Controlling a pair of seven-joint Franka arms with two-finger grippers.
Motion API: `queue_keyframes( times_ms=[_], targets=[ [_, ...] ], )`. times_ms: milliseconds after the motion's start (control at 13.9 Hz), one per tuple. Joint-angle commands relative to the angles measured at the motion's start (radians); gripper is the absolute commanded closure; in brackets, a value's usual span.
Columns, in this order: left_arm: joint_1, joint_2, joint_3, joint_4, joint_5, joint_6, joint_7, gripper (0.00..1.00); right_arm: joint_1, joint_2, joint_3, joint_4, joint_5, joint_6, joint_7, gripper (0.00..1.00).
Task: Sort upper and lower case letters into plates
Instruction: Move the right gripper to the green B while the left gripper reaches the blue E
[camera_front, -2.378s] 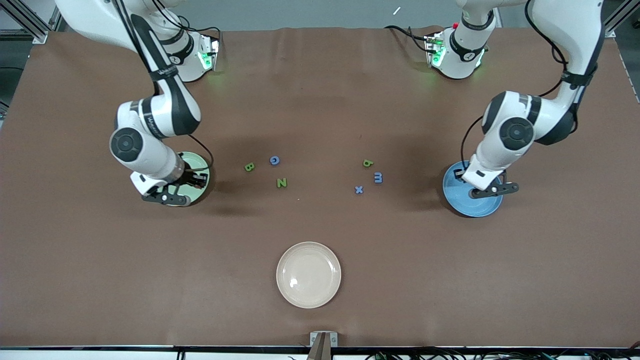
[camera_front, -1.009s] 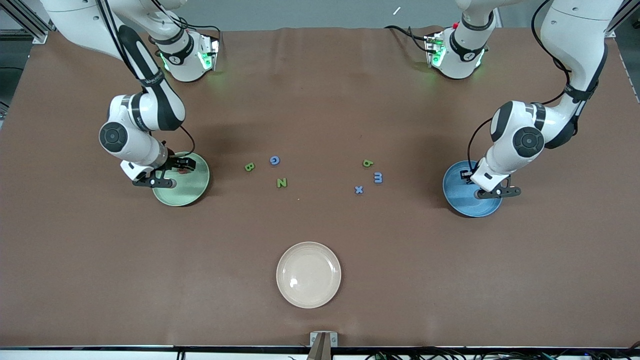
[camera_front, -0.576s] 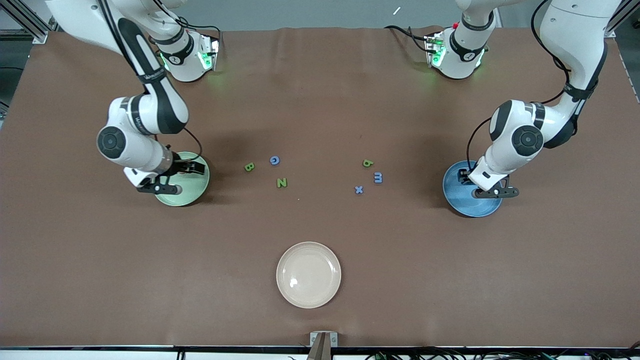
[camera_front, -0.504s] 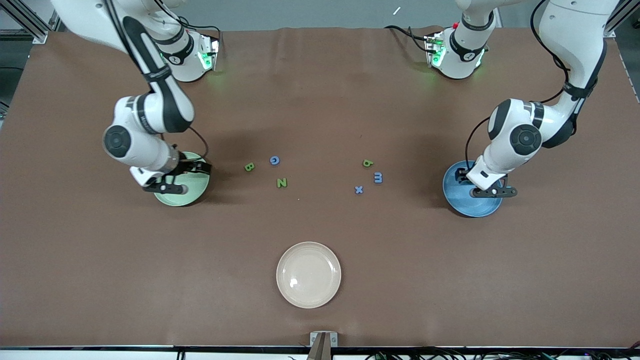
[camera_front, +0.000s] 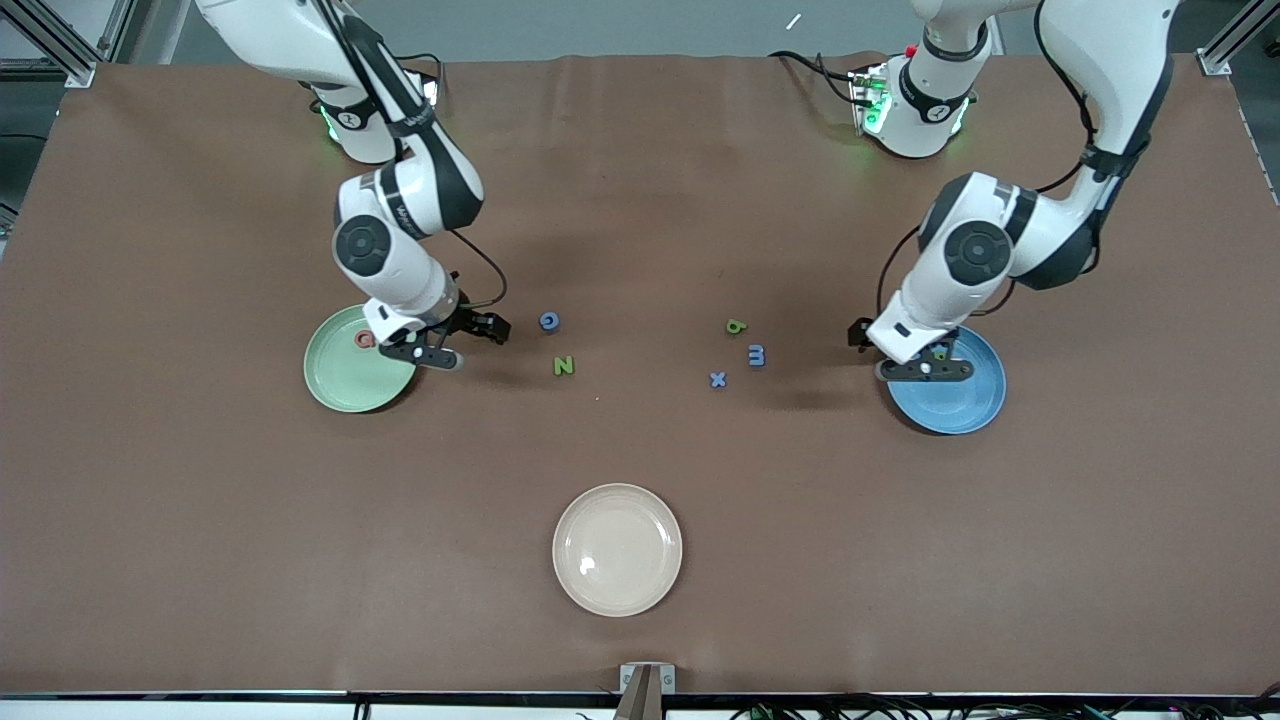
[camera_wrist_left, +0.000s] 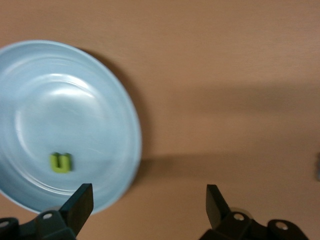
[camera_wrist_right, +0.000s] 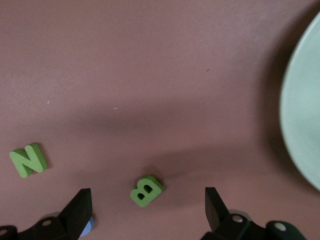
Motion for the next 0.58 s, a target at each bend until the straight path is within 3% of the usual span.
queue_keyframes(
  times_ms=[0, 216, 504],
  targets=[
    [-0.020, 0.060, -0.055, 0.069, -0.001, -0.012, -0.110, 0.01, 0.024, 0.010, -0.011, -0.051, 0.018, 0.079, 0.026, 0.03],
    [-0.111, 0.134, -0.055, 0.135, 0.013, -0.005, -0.240, 0.01, 0.043, 0.050, -0.011, -0.079, 0.018, 0.156, 0.026, 0.05],
    [-0.159, 0.189, -0.053, 0.150, 0.015, 0.078, -0.336, 0.01, 0.060, 0.070, -0.011, -0.081, 0.018, 0.176, 0.041, 0.08]
  ],
)
